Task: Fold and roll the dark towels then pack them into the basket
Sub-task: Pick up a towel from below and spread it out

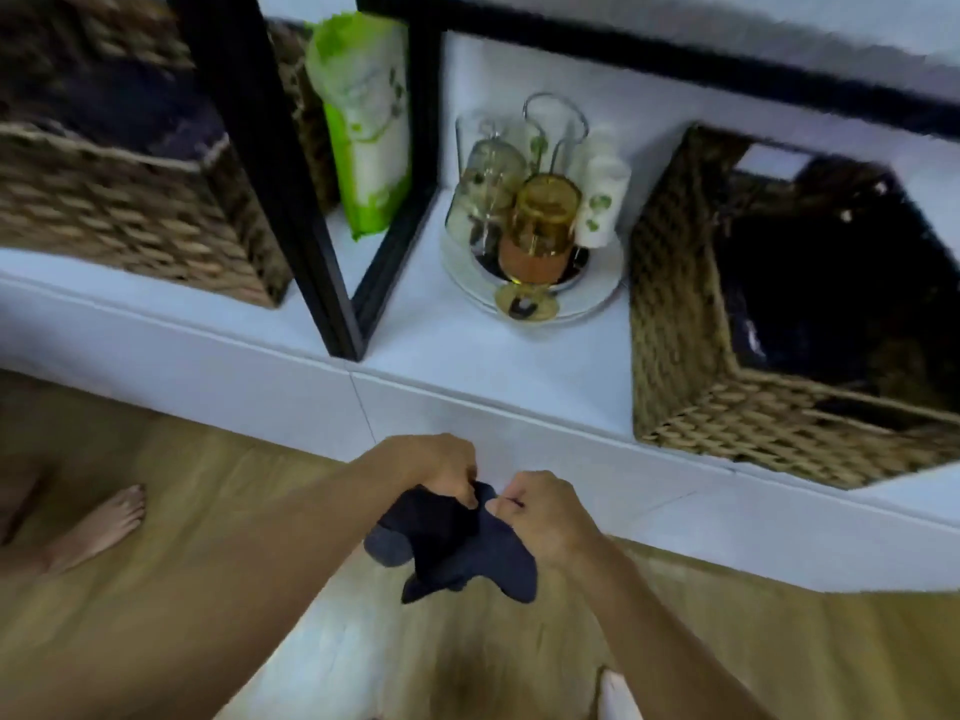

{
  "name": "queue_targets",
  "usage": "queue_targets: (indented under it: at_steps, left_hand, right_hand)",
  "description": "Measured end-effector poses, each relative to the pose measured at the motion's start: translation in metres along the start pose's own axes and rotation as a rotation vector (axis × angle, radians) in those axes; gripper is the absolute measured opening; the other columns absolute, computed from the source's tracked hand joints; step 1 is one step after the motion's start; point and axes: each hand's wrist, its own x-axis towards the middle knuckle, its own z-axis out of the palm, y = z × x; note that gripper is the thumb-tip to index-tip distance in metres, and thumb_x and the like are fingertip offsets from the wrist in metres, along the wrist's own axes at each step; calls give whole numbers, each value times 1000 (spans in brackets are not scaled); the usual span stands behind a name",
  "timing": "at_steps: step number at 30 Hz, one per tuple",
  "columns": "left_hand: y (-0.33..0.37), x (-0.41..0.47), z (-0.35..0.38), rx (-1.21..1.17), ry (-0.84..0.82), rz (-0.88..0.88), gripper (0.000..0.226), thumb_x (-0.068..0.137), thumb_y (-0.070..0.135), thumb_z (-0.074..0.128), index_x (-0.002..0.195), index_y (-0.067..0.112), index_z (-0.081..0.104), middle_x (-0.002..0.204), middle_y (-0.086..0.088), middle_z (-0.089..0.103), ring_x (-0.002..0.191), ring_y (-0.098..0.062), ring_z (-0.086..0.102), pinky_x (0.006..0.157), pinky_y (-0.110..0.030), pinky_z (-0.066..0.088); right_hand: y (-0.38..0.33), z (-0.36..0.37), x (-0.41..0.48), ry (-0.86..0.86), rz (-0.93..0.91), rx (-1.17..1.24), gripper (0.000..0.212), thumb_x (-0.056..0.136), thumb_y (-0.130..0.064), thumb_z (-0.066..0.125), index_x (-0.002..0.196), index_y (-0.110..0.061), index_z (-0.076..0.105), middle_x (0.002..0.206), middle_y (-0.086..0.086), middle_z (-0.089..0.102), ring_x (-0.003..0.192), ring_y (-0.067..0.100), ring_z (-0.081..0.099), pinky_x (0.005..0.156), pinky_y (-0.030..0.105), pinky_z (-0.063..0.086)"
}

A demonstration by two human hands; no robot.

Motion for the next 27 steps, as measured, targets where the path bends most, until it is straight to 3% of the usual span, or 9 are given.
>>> queue_targets:
  at_steps: [4,7,9,11,14,19,22,25,27]
  left_hand:
    - [42,-137,-59,57,179,119,23,82,29,58,83,6,63,73,-3,59,72,-21,54,67,-32,44]
    - [69,-232,-109,49,428,223,32,86,19,61,61,17,40,59,2,40,62,-17,40,59,-31,31]
    - [91,-290,-143,6,568,289,41,87,16,63,60,18,32,59,2,33,57,-12,32,57,-28,26]
    - [112,-335,-175,-80,697,326,38,88,16,64,63,16,35,59,6,35,56,-8,33,57,-27,27]
    - [150,-393,-211,-205,869,404,28,91,24,63,73,16,43,57,11,44,55,-5,37,56,-19,32]
    - [224,-446,-250,-211,1134,557,21,91,33,64,81,23,48,56,5,54,52,-5,44,56,-18,36]
    - [260,-454,-271,-218,1288,564,19,89,32,67,82,22,51,59,6,60,54,-1,51,58,-20,37]
    - [286,-452,-292,-264,1370,547,19,88,32,68,83,19,54,66,-2,66,59,-14,58,59,-33,46]
    - [299,-450,-304,-289,1425,536,20,88,33,68,85,18,54,72,-8,67,61,-18,58,58,-31,45]
  right_hand:
    - [-86,-103,-91,58,-170,93,25,91,-30,63,89,-6,70,93,5,69,88,19,63,72,28,48]
    - [-136,-171,-154,149,-298,103,21,89,-36,66,85,-15,70,82,-9,65,77,5,57,61,19,41]
    - [-159,-211,-192,219,-367,149,18,88,-37,67,81,-21,69,73,-14,61,70,-2,55,60,17,39]
    - [-178,-248,-224,292,-433,179,15,86,-35,68,78,-23,69,68,-12,62,63,-4,53,60,13,39]
    - [-197,-300,-269,389,-516,275,11,85,-30,69,79,-22,72,78,-1,70,68,6,60,65,19,46]
    - [-211,-376,-313,524,-680,434,7,87,-20,69,81,-22,74,83,0,72,72,5,63,68,17,50]
    - [-217,-411,-322,568,-739,434,6,87,-20,70,84,-21,74,88,2,72,84,18,67,79,33,54]
    - [-218,-437,-327,608,-781,406,5,86,-23,70,84,-24,74,91,2,72,92,26,65,87,42,53]
    - [-217,-453,-330,641,-804,391,5,86,-22,70,85,-25,74,91,3,72,91,25,65,86,40,54]
